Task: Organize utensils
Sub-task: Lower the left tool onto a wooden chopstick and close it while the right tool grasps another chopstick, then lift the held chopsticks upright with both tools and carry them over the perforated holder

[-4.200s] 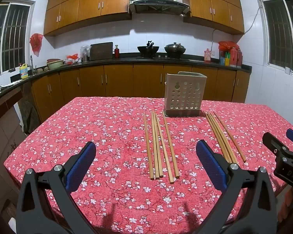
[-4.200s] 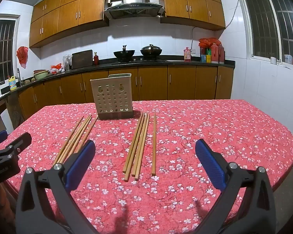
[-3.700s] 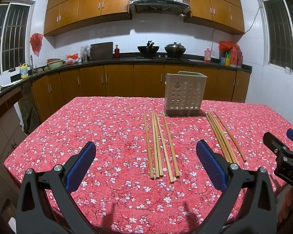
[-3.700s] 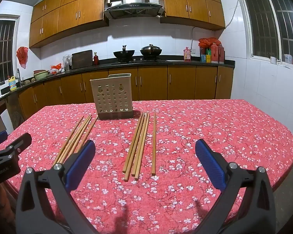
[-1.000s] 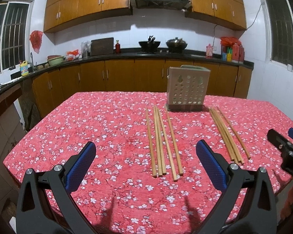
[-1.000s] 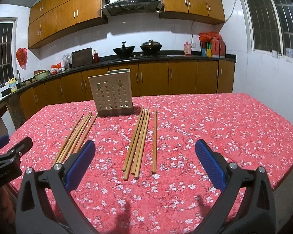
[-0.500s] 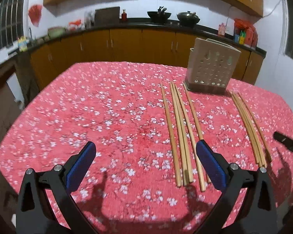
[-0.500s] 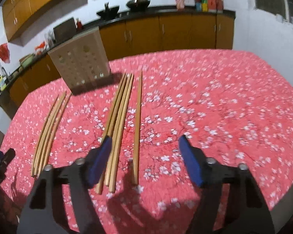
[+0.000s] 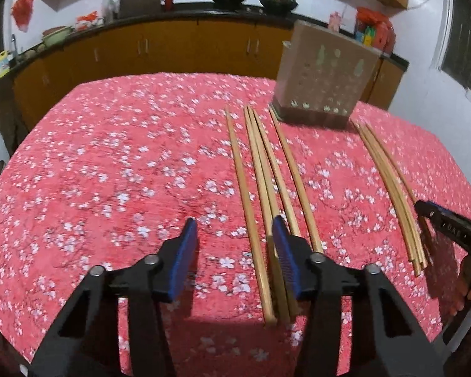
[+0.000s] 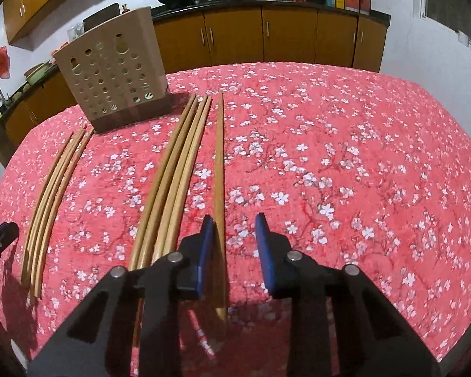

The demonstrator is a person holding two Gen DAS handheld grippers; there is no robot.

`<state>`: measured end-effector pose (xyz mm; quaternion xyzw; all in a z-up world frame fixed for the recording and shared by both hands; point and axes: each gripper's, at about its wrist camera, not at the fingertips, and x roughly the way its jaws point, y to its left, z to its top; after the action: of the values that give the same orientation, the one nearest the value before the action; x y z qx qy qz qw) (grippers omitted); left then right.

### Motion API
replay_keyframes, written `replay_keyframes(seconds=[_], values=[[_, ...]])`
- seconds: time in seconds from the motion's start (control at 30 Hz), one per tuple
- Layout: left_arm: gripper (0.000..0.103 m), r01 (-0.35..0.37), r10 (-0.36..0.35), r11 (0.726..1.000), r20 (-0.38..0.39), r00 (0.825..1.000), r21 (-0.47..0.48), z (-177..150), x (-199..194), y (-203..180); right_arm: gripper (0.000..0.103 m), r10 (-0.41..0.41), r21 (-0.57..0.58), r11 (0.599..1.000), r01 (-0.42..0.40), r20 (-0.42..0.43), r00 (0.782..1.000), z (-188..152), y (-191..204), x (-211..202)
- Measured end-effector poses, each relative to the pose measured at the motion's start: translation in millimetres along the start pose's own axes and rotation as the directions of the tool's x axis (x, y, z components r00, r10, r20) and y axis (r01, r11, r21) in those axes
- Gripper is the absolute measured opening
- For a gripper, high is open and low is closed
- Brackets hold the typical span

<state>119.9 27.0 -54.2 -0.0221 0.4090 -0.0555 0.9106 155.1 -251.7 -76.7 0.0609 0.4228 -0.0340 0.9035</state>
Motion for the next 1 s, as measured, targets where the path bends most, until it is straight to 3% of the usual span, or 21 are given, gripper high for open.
replay_keyframes(seconds=[0.1, 0.27, 0.4, 0.5, 0.77, 1.0], values=[[0.034, -0.005, 0.006, 1.0, -0.039, 0.999, 0.015, -1.3, 8.7, -0.7, 0.027, -0.007, -0.008, 1.0, 0.008, 0.005, 1.0, -0.5, 1.2, 0.2], [0.023, -0.011, 0.013, 0.999, -0.047, 0.999, 0.042, 0.8, 12.9, -2.5, 0.026, -0.017, -0.021, 1.0, 0.017, 0.012, 1.0, -1.0, 3.9, 2.4], [0.015, -0.029, 0.031, 0.998, -0.052, 0.998, 0.05, 5.9, 16.1, 0.1, 0.011, -0.006, -0.022, 1.0, 0.007, 0.014, 1.0, -1.7, 3.2, 2.2], [0.011, -0.038, 0.041, 0.998, -0.056, 0.998, 0.052, 14.0, 24.1, 2.4, 0.009, 0.02, -0.012, 1.0, -0.02, 0.001, 1.0, 2.4, -2.4, 4.8], [0.008, -0.056, 0.058, 0.998, -0.063, 0.996, 0.04, 42.1, 46.3, 17.3, 0.008, 0.01, 0.022, 1.0, -0.01, -0.008, 1.0, 22.6, -15.1, 19.9], [0.008, -0.001, 0.001, 1.0, -0.045, 0.999, 0.007, 47.0, 50.4, 27.7, 0.008, 0.01, 0.058, 0.998, -0.011, 0.013, 1.0, 27.3, -25.1, 28.7]])
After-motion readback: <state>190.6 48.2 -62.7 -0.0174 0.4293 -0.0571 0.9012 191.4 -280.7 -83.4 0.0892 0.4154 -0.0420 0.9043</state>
